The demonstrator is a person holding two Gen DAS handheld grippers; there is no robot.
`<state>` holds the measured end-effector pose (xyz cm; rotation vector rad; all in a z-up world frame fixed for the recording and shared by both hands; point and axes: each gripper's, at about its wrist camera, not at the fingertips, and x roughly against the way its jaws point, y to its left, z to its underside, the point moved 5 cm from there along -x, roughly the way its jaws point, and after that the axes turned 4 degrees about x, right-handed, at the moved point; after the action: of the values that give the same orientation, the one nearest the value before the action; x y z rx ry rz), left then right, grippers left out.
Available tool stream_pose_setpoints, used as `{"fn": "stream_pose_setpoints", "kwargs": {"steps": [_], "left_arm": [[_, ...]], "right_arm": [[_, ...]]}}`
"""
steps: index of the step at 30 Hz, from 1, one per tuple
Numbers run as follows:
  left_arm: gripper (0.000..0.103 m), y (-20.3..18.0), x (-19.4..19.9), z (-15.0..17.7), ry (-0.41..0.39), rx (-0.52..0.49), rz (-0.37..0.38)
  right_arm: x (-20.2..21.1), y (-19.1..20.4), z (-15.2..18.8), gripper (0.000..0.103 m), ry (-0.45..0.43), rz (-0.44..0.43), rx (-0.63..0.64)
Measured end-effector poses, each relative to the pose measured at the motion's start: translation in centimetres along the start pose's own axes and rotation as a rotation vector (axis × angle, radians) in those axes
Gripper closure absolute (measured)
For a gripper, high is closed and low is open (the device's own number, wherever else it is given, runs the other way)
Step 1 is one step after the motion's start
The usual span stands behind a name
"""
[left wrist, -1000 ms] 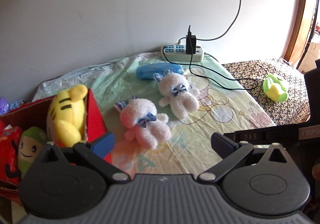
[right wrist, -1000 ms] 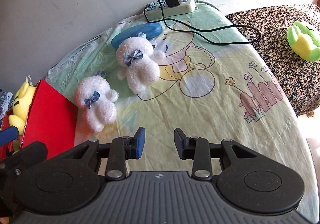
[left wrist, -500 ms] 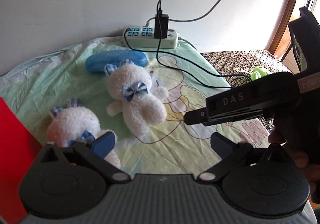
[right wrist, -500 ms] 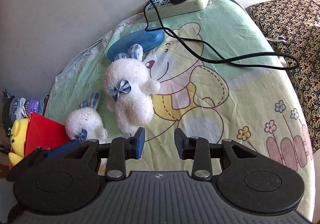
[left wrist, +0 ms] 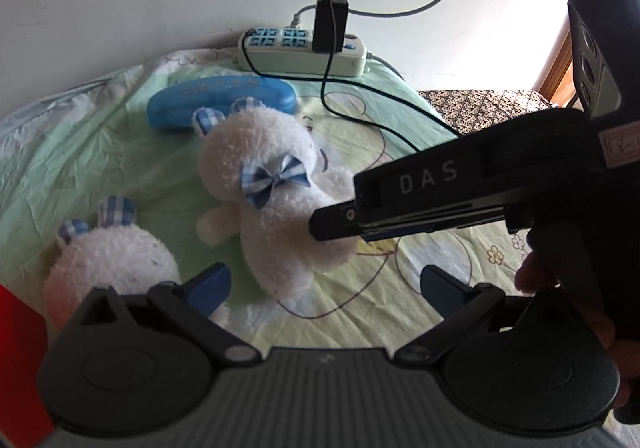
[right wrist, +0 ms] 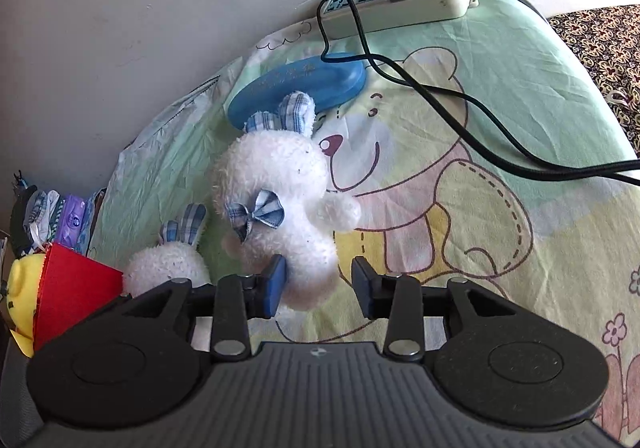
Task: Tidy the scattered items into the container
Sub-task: 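Reach the right gripper to the white bunny with plaid ears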
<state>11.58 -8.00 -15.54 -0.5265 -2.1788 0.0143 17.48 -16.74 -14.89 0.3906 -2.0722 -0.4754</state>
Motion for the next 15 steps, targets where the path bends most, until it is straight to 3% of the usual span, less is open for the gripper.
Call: {"fn": "stream_pose_setpoints", "kwargs": {"steps": [3,5,6,7,15], "left_arm": [[0.007,1.0,-0.7,0.3,0.014,0.035,0.017],[0.009,1.1,-0.7,0.3,-0.002,0.019,0.003],[0.011,1.0,-0.7,0.2,-0.006,0.012,0.008],[0.011,1.0,-0.6,0.2,-0.007,0.008,0.015],[0.026,-1.1,2.2,1.1,-0.019,-0.049,0.096]], "right_arm": [[-1.1,0.0,-0.2,0.054,0.005,-0.057,-0.019],[-1.6,0.4,-0.2,0.058,0.009,-0.096,-0.019],[-1.7,0.6,-0.1,0.069,0.011,-0.111,-0.015],[-1.7,0.8,-0.1,0.071,0.012,-0.119,-0.01],[1.3,1.0,1.6,0.075,0.003,-0.145,-0.038]]}}
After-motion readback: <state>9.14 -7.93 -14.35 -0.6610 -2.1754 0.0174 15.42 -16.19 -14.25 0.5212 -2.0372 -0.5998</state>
